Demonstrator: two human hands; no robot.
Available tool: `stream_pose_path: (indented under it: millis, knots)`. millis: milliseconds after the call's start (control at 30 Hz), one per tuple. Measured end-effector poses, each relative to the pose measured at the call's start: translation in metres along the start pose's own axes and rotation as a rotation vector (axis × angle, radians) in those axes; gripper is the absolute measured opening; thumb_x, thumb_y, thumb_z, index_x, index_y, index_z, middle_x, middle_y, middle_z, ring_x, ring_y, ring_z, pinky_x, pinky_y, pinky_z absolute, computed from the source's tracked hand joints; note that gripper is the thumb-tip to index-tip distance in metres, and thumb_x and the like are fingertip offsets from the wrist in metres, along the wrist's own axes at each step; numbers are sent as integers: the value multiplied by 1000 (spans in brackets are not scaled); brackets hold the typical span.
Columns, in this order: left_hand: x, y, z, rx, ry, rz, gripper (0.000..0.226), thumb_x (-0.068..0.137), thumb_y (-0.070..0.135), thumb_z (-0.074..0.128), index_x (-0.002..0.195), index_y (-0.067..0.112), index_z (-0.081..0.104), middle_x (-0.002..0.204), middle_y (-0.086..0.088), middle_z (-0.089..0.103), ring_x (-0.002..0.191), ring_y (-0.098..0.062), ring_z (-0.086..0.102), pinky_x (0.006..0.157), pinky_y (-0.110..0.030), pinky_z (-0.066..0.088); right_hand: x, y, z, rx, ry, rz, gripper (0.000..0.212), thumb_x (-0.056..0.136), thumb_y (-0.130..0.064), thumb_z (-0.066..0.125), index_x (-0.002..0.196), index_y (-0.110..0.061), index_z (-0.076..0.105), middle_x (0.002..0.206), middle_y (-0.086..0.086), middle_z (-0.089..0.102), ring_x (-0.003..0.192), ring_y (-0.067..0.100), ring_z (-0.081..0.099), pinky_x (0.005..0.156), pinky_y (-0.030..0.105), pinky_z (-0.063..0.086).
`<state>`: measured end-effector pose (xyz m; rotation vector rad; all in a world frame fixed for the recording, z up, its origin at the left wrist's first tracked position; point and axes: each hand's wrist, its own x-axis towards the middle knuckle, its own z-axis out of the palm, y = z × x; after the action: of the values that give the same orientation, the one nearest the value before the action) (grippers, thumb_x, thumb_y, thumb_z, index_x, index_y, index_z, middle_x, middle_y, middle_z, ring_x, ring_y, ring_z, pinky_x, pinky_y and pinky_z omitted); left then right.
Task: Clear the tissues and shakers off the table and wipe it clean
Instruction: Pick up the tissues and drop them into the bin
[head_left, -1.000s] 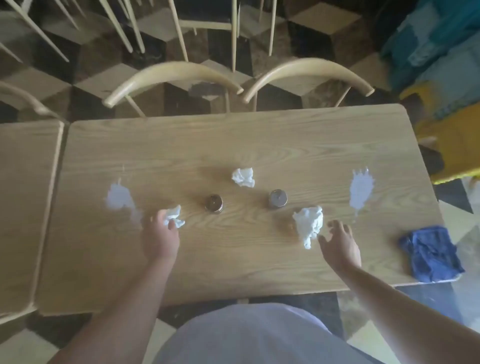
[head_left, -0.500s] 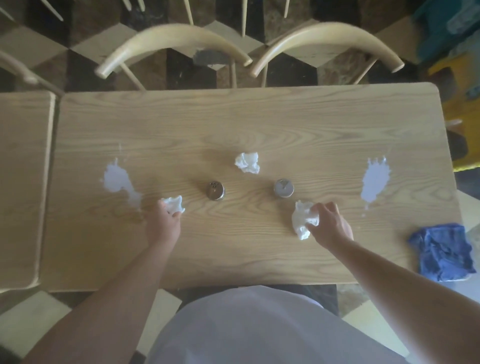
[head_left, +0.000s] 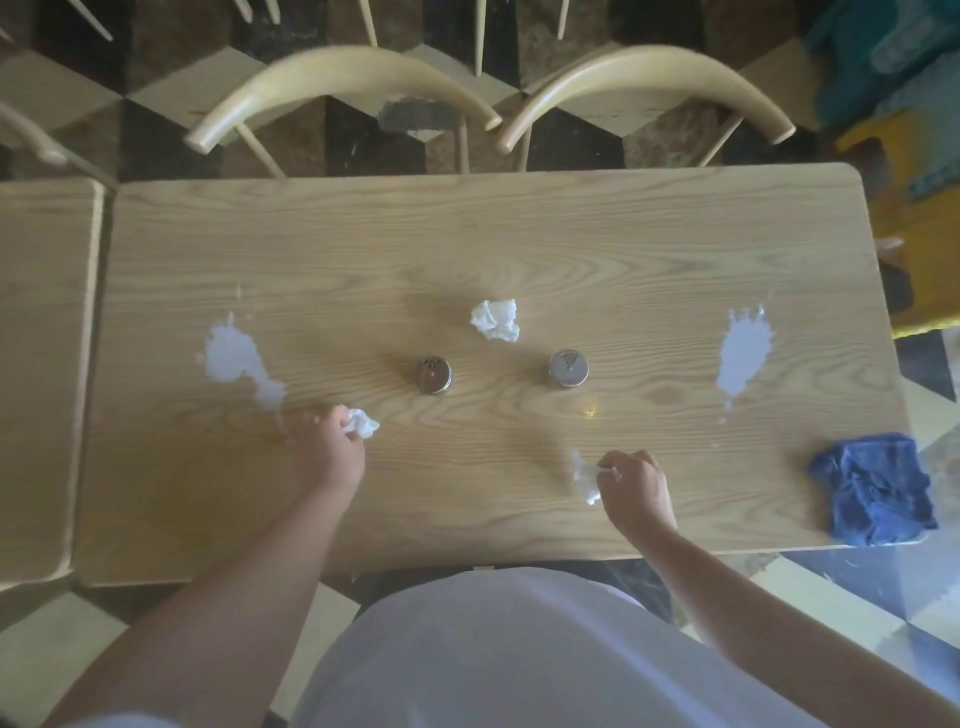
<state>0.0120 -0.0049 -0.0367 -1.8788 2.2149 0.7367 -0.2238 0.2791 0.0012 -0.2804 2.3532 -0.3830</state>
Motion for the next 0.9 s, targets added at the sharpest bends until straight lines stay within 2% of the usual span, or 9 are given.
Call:
stream_pose_path:
  millis: [67, 167, 333, 433, 533, 633, 700, 800, 900]
  knots:
    - [-4, 4, 0, -45, -34, 14, 11, 83, 11, 60, 91, 17, 56, 91, -11, 62, 85, -34, 59, 76, -41, 48, -12, -3, 4, 11, -15, -1, 20, 86, -15, 58, 102, -17, 70, 108, 6, 54, 81, 20, 52, 70, 29, 38]
    - [-17, 11, 3, -159, -99, 99, 21, 80, 9, 52, 79, 23, 36, 79, -9, 63, 70, -33, 61, 64, -42, 48, -25, -13, 9, -35, -42, -25, 18, 80, -31, 69, 92, -19, 61, 100, -2, 47, 74, 13, 52, 59, 27, 38]
    - [-52, 22, 3, -194, -129, 303, 28, 78, -2, 50, 79, 26, 57, 94, -2, 57, 67, -28, 60, 63, -38, 49, -28, -34, 15, -72, -43, -128, 10, 79, -13, 62, 85, -17, 55, 90, 1, 49, 73, 22, 50, 56, 29, 35]
    - [-69, 30, 0, -196, -138, 362, 22, 80, -3, 52, 76, 15, 66, 88, 0, 52, 69, -24, 55, 64, -31, 41, -27, -50, 13, -80, -31, -218, 11, 80, -11, 59, 85, -20, 54, 87, -1, 51, 77, 25, 52, 60, 32, 36]
    - [-81, 41, -2, -192, -165, 404, 10, 82, 11, 62, 83, 13, 71, 96, 2, 55, 78, -23, 62, 70, -32, 49, -27, -65, 9, -91, -18, -287, 15, 81, -8, 57, 86, -20, 64, 85, -3, 55, 78, 27, 56, 62, 31, 38]
    - [-89, 54, -3, -145, -210, 490, 18, 81, 24, 70, 95, 13, 73, 112, -1, 57, 91, -21, 65, 76, -34, 54, -28, -76, 9, -123, -46, -360, 26, 82, -6, 56, 93, -23, 73, 96, -2, 67, 88, 26, 64, 71, 33, 49]
    - [-93, 64, -3, -110, -245, 562, 14, 84, 21, 68, 96, 15, 72, 115, -1, 56, 90, -23, 65, 77, -36, 54, -32, -82, 9, -175, -75, -423, 34, 83, -1, 55, 101, -22, 75, 107, -1, 70, 96, 26, 65, 79, 34, 52]
    - [-98, 78, -1, -60, -318, 652, 11, 86, 12, 58, 91, 21, 63, 103, 1, 57, 80, -27, 66, 74, -43, 53, -38, -91, 11, -239, -136, -503, 36, 86, 0, 52, 109, -21, 71, 108, 4, 67, 97, 29, 64, 78, 36, 51]
    - [-104, 93, 1, -57, -368, 697, 23, 85, 14, 57, 106, 22, 54, 103, -2, 59, 86, -29, 64, 76, -44, 51, -41, -95, 13, -152, -135, -517, 28, 89, -9, 52, 112, -23, 59, 106, 3, 66, 90, 32, 64, 73, 39, 51]
